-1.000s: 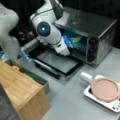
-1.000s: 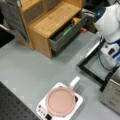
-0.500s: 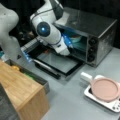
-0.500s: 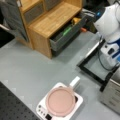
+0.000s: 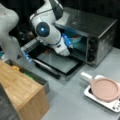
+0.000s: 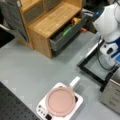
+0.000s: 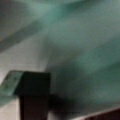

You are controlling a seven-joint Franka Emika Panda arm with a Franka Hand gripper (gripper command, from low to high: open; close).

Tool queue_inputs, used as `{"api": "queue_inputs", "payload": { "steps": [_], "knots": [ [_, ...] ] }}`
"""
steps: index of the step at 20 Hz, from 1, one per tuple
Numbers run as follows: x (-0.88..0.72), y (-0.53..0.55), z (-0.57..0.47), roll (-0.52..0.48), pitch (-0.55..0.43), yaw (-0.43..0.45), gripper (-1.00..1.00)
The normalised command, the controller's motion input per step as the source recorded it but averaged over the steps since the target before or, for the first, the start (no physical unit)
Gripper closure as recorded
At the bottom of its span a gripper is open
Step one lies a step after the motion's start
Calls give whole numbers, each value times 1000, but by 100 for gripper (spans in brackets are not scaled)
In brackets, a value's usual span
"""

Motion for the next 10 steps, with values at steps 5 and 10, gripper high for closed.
{"api": "queue_inputs", "payload": {
  "steps": [5, 10],
  "knots": [
    [41, -187, -161, 73, -108, 3, 100],
    [44, -211, -158, 66, -117, 17, 100]
  ]
}}
